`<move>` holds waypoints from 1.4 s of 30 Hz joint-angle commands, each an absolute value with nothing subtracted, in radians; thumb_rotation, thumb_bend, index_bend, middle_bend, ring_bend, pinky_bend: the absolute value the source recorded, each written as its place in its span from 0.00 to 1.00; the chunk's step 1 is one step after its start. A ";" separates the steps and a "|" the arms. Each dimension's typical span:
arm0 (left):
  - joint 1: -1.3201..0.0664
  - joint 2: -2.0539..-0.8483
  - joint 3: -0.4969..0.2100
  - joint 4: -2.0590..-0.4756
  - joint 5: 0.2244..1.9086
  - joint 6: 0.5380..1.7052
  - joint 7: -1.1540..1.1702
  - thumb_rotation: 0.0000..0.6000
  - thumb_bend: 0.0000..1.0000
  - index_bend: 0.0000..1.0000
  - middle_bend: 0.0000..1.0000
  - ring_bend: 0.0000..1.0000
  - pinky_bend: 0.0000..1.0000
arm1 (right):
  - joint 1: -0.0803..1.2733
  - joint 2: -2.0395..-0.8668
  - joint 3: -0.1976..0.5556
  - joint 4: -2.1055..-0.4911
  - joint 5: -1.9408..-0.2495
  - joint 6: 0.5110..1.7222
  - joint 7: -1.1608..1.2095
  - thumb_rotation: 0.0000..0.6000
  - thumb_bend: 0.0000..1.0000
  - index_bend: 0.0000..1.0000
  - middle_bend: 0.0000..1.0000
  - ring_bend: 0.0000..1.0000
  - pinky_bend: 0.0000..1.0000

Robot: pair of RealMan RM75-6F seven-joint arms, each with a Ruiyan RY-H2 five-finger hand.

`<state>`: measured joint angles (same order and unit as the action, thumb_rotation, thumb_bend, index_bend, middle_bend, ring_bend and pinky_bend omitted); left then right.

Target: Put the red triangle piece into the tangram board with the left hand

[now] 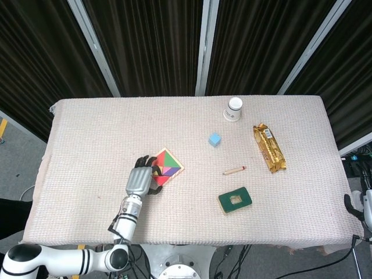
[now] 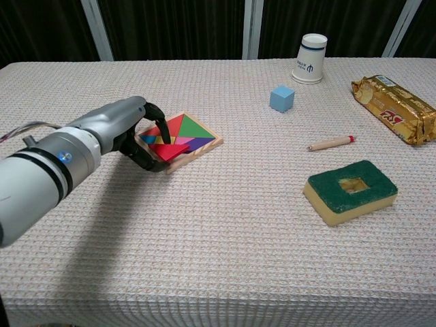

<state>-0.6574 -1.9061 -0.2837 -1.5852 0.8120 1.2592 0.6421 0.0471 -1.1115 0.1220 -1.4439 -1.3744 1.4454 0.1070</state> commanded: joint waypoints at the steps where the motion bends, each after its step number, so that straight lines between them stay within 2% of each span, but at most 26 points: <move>1: -0.660 -1.914 -0.285 -1.583 0.804 1.268 0.651 1.00 0.26 0.57 0.12 0.00 0.00 | 0.048 -1.114 0.120 -1.441 -1.375 1.442 0.108 1.00 0.34 0.00 0.00 0.00 0.00; 20: -0.679 -1.926 -0.310 -1.529 0.777 1.236 0.623 1.00 0.26 0.57 0.12 0.00 0.00 | 0.046 -1.121 0.122 -1.415 -1.380 1.447 0.124 1.00 0.34 0.00 0.00 0.00 0.00; 37: -0.673 -1.918 -0.281 -1.530 0.804 1.221 0.591 1.00 0.25 0.56 0.13 0.00 0.00 | 0.046 -1.126 0.121 -1.410 -1.378 1.442 0.125 1.00 0.34 0.00 0.00 0.00 0.00; 42: -0.670 -1.914 -0.277 -1.533 0.803 1.217 0.583 1.00 0.25 0.53 0.12 0.00 0.00 | 0.046 -1.126 0.120 -1.409 -1.376 1.439 0.125 1.00 0.34 0.00 0.00 0.00 0.00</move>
<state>-0.6703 -1.9140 -0.2773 -1.5325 0.8035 1.2167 0.5836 0.0463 -1.1263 0.1203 -1.4085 -1.3760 1.4387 0.1246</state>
